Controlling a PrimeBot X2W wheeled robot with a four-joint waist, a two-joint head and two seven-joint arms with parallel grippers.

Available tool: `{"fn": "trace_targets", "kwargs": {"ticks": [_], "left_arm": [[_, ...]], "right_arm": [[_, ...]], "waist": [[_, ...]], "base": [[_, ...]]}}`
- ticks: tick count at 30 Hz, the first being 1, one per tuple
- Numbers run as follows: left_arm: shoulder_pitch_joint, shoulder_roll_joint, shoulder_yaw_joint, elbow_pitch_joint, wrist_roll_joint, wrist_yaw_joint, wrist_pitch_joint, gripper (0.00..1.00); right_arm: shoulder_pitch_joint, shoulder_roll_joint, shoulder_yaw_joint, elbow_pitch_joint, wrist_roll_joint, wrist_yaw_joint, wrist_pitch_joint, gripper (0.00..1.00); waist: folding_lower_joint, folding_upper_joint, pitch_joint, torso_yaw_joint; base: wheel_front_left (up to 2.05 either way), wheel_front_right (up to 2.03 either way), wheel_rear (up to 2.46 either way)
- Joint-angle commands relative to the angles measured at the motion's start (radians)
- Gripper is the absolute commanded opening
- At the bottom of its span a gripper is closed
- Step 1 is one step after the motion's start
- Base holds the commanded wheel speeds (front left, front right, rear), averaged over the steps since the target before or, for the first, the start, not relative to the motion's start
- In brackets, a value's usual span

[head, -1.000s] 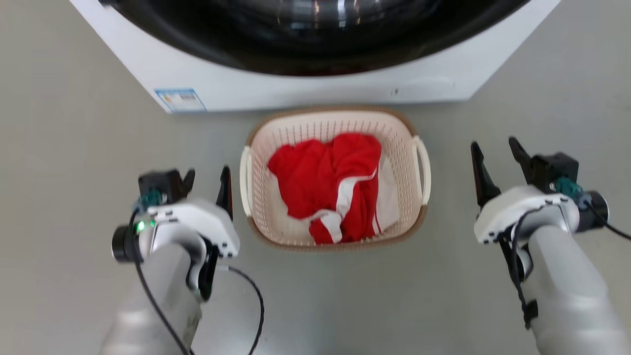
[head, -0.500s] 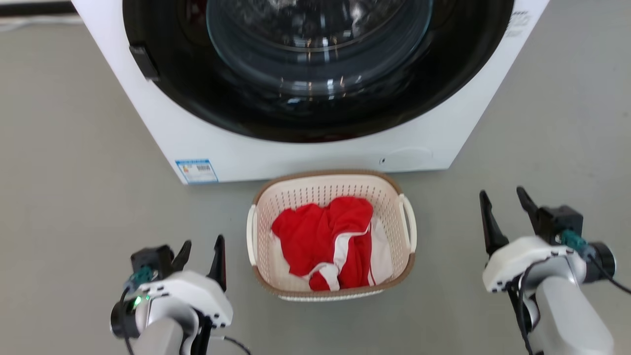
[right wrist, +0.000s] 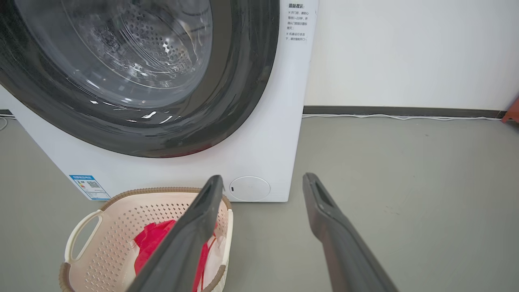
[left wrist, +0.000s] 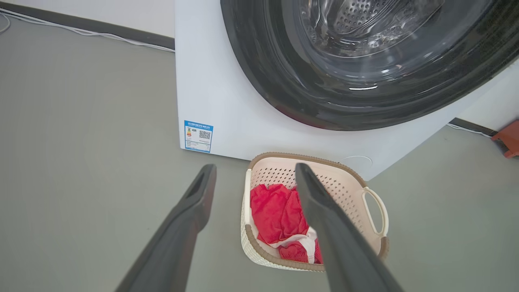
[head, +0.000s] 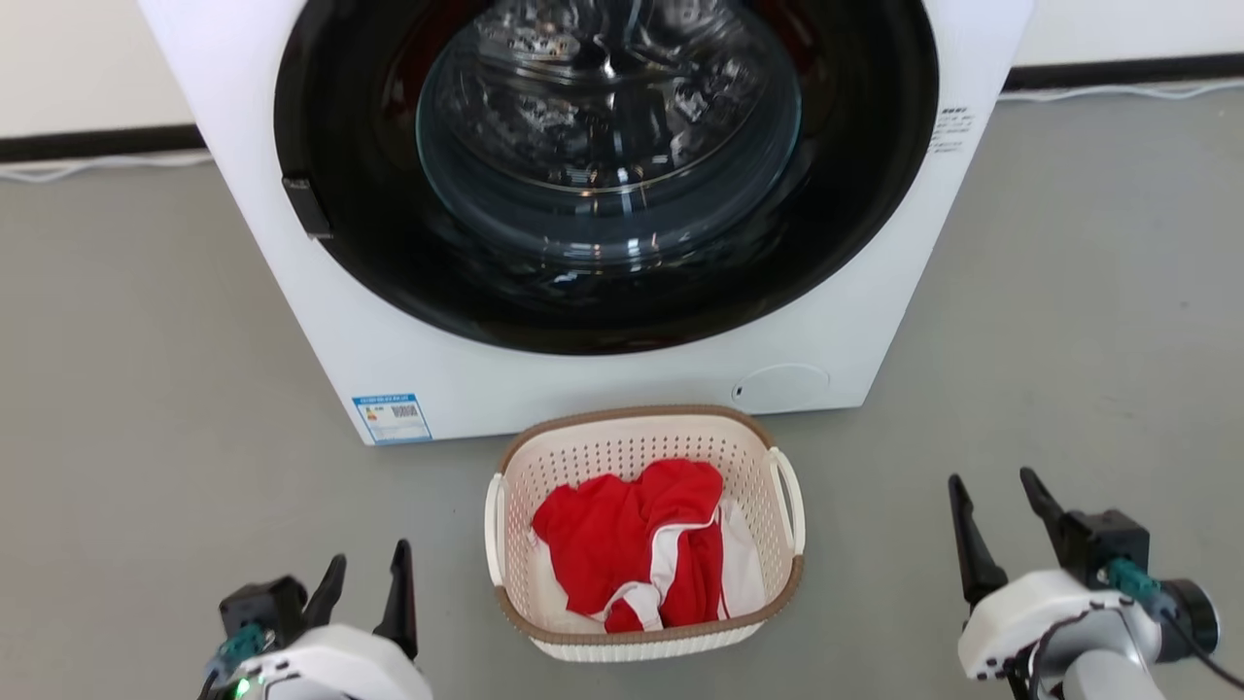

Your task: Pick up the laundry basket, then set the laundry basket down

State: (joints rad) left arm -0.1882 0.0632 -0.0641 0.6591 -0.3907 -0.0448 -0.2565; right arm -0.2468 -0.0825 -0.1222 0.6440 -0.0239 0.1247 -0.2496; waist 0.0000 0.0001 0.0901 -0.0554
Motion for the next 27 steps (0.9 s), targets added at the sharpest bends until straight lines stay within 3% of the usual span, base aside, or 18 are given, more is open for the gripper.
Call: {"fn": "trace_targets", "kwargs": {"ticks": [1,17,24,25,27], "left_arm": [[0.014,0.008,0.047,-0.044,0.012,-0.011,-0.005,1.0],[0.152,-0.011,0.149,-0.207,0.041,-0.009,-0.005,1.0],[0.174,-0.013,0.136,-0.241,0.022,0.005,-0.005,1.0],[0.187,-0.023,0.111,-0.213,0.021,0.001,0.001,0.0],[0.19,-0.027,0.112,-0.196,0.018,0.002,0.002,0.0]], "right_arm": [[0.018,0.0,0.033,-0.046,0.005,0.006,-0.012,1.0],[0.175,0.018,0.055,-0.23,-0.003,0.006,-0.012,1.0],[0.197,0.021,0.053,-0.286,-0.009,0.006,-0.012,1.0],[0.211,0.028,0.029,-0.259,-0.003,0.0,0.0,0.0],[0.211,0.031,0.029,-0.243,-0.003,-0.001,0.001,0.0]], "waist": [[0.0,-0.0001,-0.019,-0.005],[0.0,-0.0001,-0.081,0.0],[0.0,-0.0001,-0.088,0.008],[0.0,-0.0001,-0.088,0.008],[0.0,-0.0001,-0.089,0.008]], "base": [[0.0,0.0,0.0],[0.0,0.0,0.0],[0.0,0.0,0.0],[0.0,0.0,0.0],[0.0,0.0,0.0]]}}
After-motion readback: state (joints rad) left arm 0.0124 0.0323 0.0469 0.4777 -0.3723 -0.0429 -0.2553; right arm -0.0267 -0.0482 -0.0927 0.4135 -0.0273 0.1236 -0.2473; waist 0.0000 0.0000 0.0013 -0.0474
